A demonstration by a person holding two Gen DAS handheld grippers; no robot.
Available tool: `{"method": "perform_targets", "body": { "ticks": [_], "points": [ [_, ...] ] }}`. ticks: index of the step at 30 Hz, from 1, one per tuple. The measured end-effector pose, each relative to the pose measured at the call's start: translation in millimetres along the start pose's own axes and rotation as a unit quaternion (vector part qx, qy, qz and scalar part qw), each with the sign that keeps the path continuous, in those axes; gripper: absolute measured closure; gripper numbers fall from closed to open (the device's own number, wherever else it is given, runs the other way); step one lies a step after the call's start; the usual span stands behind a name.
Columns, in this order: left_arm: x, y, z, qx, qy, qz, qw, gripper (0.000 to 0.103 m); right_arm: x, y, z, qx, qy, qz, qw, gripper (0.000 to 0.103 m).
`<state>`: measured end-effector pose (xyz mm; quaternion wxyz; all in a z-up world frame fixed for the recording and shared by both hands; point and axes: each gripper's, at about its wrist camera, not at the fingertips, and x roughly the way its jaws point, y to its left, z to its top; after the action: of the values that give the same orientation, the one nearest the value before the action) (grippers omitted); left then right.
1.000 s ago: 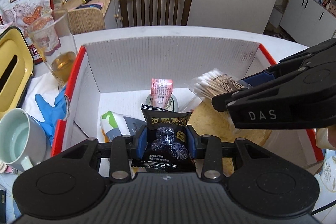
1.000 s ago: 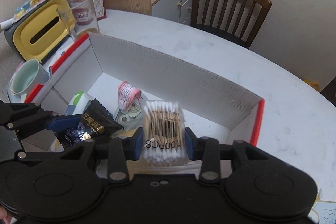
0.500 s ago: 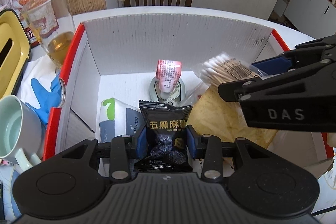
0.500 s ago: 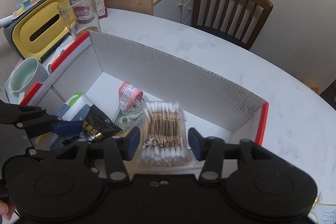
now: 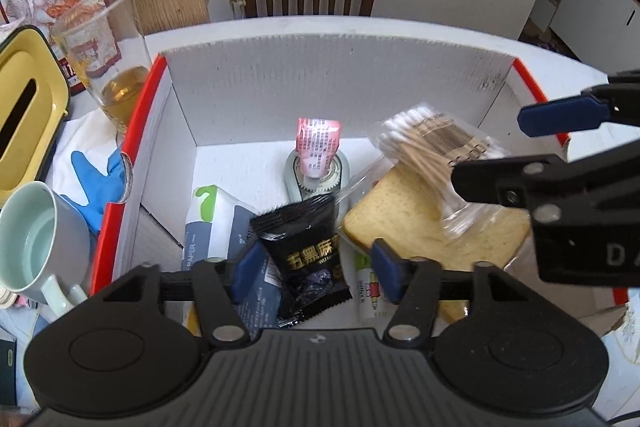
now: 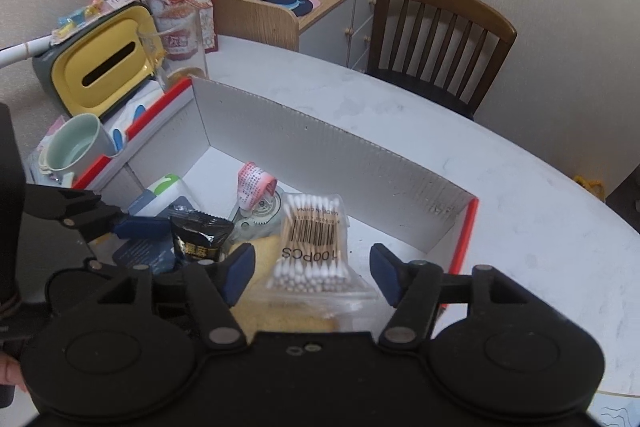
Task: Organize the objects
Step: 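Open both tools to drop the snack pack and cotton swabs into the box, then move both tools back over the bagged snack stick and tin lid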
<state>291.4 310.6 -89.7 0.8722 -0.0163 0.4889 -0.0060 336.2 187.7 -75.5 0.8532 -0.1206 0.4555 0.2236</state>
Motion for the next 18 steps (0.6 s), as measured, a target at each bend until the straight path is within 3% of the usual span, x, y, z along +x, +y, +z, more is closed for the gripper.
{"method": "perform_targets", "body": {
  "ticks": [5,18],
  "points": [
    [-14.1,-8.3,0.5,0.001,-0.016,0.008,0.9998,0.037,-19.3,-6.8,-7.3,0.001,-0.012,0.010,1.000,0.039],
    [-62.5,-48.7,-5.9,-0.003,-0.054,0.018,0.9984,0.037,-82.8,-36.4,-38.4,0.007,-0.058,0.051,0.997,0.026]
  ]
}}
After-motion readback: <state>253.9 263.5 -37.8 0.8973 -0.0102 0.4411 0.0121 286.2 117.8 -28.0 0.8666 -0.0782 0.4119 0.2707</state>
